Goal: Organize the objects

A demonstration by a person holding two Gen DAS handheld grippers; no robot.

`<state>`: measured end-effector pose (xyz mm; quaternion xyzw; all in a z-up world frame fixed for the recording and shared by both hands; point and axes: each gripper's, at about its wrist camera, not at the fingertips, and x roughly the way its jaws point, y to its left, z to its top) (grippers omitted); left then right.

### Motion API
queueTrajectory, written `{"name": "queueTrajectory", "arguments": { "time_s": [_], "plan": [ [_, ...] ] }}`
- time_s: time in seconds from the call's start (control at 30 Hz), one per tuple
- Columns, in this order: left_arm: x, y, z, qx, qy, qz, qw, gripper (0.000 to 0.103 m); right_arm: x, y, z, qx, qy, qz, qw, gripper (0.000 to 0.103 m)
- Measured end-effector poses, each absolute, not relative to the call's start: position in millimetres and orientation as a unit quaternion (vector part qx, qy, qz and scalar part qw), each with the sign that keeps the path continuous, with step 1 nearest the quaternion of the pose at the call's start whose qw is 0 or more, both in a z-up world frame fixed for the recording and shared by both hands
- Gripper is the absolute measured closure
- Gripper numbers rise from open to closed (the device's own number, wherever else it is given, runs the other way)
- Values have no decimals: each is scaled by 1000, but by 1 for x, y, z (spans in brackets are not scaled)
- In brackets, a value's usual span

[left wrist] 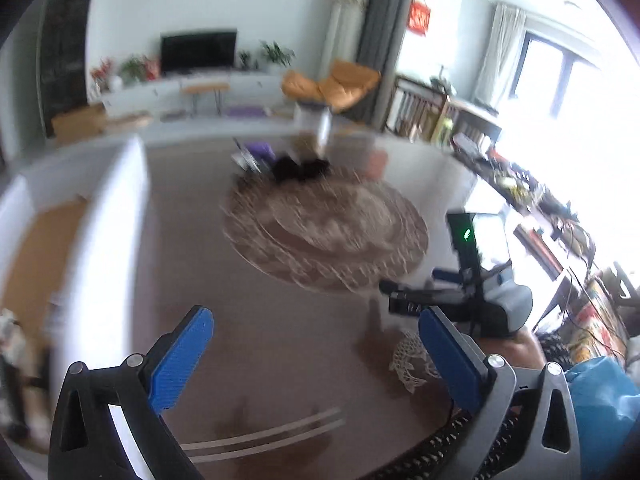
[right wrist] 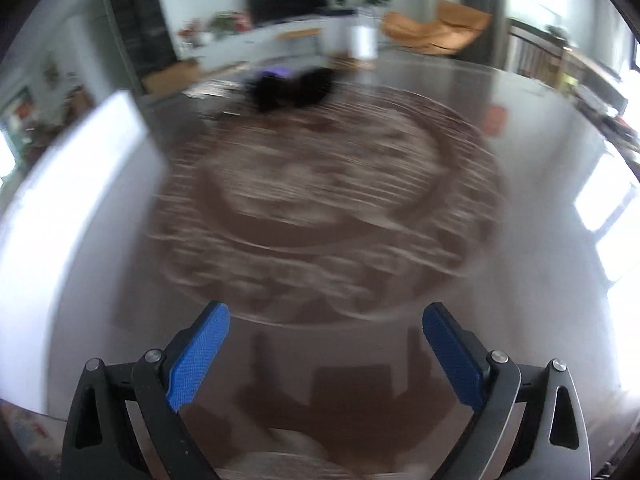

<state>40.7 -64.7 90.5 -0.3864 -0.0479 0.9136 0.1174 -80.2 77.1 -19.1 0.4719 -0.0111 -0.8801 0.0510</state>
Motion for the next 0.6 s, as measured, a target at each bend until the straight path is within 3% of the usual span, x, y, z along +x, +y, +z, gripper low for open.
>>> {"name": "queueTrajectory", "arguments": {
  "time_s": [0.27, 0.6],
  "plan": [
    [-48, -62, 2, -454, -35, 890, 14, 0, -77, 101, -22, 463, 20, -886, 27, 0],
    [-70, -57, -23, -469, -12, 883, -22, 0, -88, 97, -31, 460, 20, -888, 20, 0]
  ]
}}
